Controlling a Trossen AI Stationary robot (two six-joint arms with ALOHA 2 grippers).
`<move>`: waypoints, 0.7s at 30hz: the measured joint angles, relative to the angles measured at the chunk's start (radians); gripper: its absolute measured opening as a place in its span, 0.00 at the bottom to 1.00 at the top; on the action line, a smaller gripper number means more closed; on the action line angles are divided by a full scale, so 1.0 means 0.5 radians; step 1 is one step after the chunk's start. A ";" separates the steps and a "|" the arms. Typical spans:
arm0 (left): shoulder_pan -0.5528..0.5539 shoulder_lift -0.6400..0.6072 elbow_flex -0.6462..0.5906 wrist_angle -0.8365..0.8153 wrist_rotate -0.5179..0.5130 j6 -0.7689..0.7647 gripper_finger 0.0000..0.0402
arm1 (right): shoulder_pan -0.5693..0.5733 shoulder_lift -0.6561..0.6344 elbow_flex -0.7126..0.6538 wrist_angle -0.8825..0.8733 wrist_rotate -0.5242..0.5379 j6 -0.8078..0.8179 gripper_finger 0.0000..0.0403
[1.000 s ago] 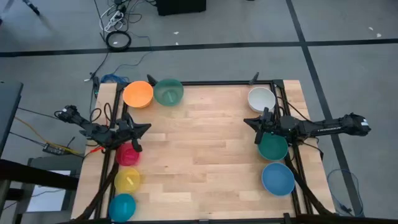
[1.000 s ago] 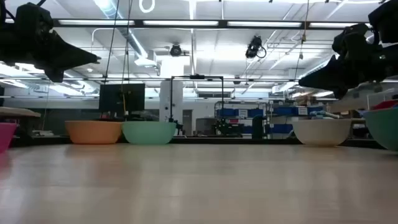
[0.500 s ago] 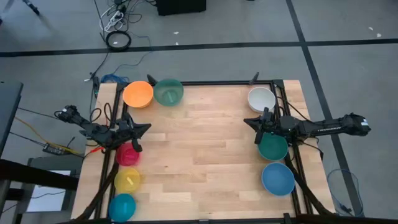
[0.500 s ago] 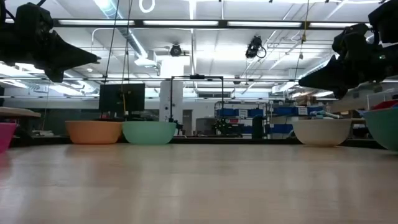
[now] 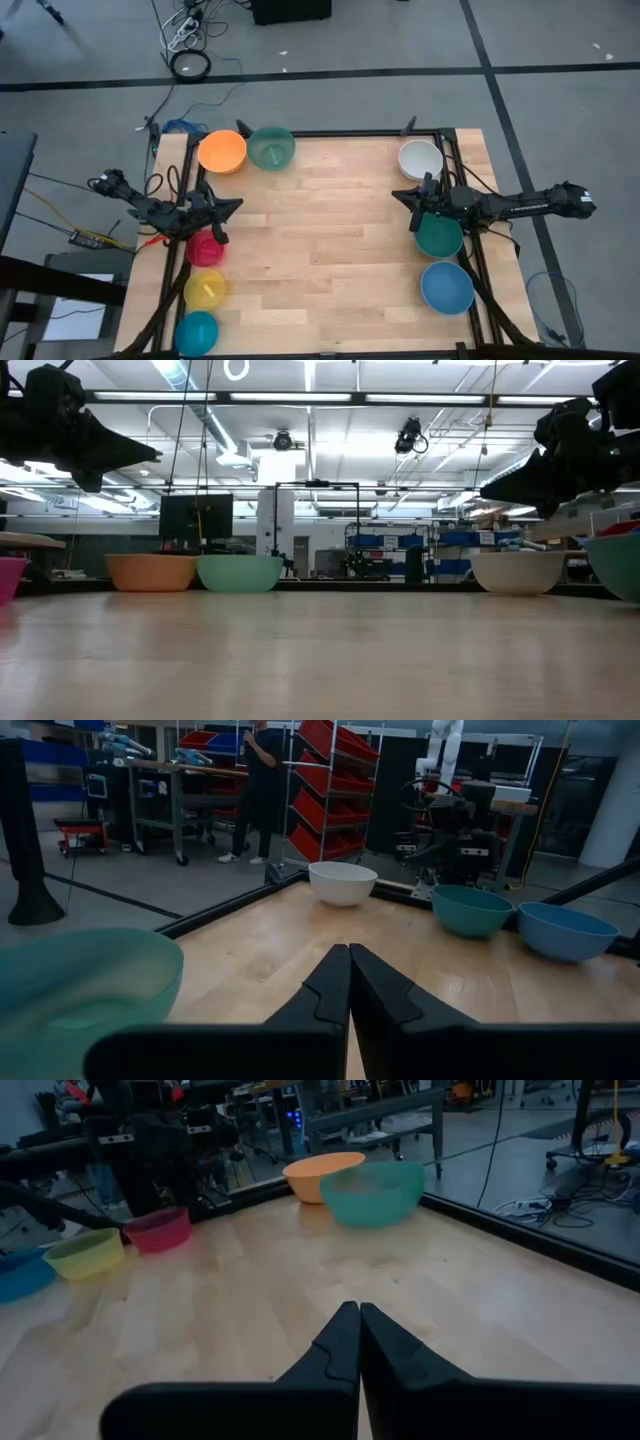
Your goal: Nest bowls inside each other
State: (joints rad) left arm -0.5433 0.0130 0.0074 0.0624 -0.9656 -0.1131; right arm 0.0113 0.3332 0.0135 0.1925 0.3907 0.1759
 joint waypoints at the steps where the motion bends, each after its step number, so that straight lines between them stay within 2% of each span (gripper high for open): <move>1: 0.000 0.000 -0.001 0.022 0.001 0.000 0.04 | -0.001 0.000 0.000 0.001 0.002 -0.153 0.00; 4: 0.000 0.000 0.000 0.121 0.003 -0.001 0.04 | -0.001 0.000 0.000 0.006 0.002 -0.525 0.00; 7: 0.000 0.000 0.000 0.167 0.002 -0.012 0.04 | -0.001 0.001 -0.001 0.055 0.001 -0.647 0.00; 11: 0.000 0.000 -0.001 0.206 0.015 -0.144 0.04 | 0.003 -0.001 -0.001 0.313 0.018 -0.279 0.00; 21: 0.000 0.000 -0.001 0.495 0.034 -0.314 0.04 | -0.005 0.001 -0.001 1.015 0.055 0.096 0.00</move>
State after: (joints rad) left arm -0.5433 0.0128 0.0071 0.3098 -0.9485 -0.2702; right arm 0.0091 0.3336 0.0132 0.6998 0.4180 0.2237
